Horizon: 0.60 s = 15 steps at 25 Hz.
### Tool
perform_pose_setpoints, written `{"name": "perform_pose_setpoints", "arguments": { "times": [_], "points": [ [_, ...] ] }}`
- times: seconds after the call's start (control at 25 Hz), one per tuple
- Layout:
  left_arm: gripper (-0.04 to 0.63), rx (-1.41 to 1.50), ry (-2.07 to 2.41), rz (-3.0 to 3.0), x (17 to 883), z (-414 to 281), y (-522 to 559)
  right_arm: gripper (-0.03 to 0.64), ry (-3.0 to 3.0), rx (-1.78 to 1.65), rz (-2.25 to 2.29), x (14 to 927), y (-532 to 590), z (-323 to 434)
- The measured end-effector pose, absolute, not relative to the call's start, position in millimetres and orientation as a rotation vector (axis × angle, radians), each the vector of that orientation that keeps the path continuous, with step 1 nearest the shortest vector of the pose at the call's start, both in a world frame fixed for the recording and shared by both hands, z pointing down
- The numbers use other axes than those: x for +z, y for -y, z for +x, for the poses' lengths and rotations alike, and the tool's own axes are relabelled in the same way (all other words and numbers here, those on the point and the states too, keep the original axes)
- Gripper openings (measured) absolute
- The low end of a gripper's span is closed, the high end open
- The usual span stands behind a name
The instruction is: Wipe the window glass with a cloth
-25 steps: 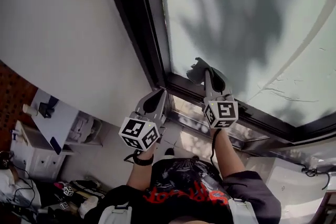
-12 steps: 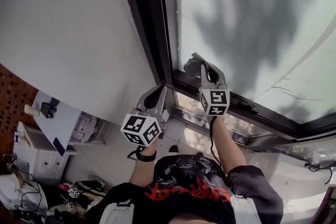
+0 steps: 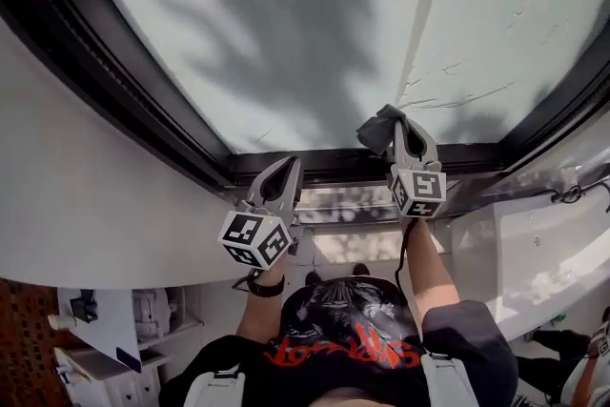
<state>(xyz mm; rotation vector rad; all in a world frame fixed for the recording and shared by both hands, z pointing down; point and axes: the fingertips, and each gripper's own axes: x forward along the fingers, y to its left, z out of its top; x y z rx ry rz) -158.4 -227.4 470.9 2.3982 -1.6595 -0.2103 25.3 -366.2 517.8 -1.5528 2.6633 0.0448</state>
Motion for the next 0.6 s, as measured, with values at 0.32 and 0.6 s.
{"name": "perform_pose_setpoints", "arguments": {
  "times": [0.32, 0.6],
  "points": [
    [0.003, -0.186, 1.471, 2.505, 468, -67, 249, 0.018, -2.347, -0.097, -2.093, 555, 418, 250],
    [0.003, -0.215, 1.445, 2.508, 467, -53, 246, 0.018, -2.008, -0.226, -2.366, 575, 447, 373]
  ]
}}
